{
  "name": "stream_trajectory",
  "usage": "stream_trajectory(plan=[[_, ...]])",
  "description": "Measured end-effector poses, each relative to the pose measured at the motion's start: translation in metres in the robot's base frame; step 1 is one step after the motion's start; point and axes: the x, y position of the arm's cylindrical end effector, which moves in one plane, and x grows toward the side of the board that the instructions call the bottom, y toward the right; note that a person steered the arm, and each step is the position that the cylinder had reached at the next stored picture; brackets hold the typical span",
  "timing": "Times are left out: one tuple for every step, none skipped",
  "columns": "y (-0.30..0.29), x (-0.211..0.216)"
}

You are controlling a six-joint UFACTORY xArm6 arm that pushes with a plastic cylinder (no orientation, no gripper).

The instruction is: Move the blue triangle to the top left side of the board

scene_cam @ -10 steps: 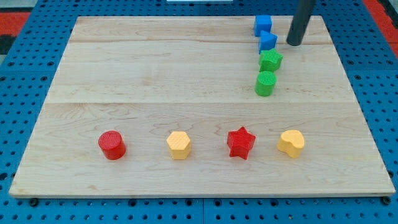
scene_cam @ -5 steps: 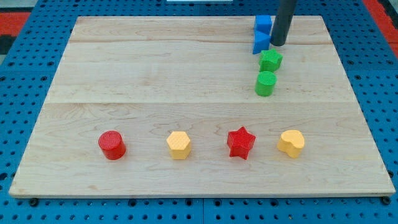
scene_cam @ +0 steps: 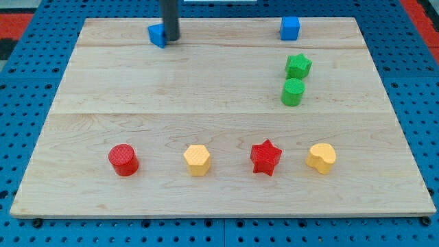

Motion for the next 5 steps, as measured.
stream_trajectory(plan=[[-0.052, -0.002], [-0.052, -0.002], [-0.052, 0.000], [-0.038, 0.016], [0.018, 0.073]])
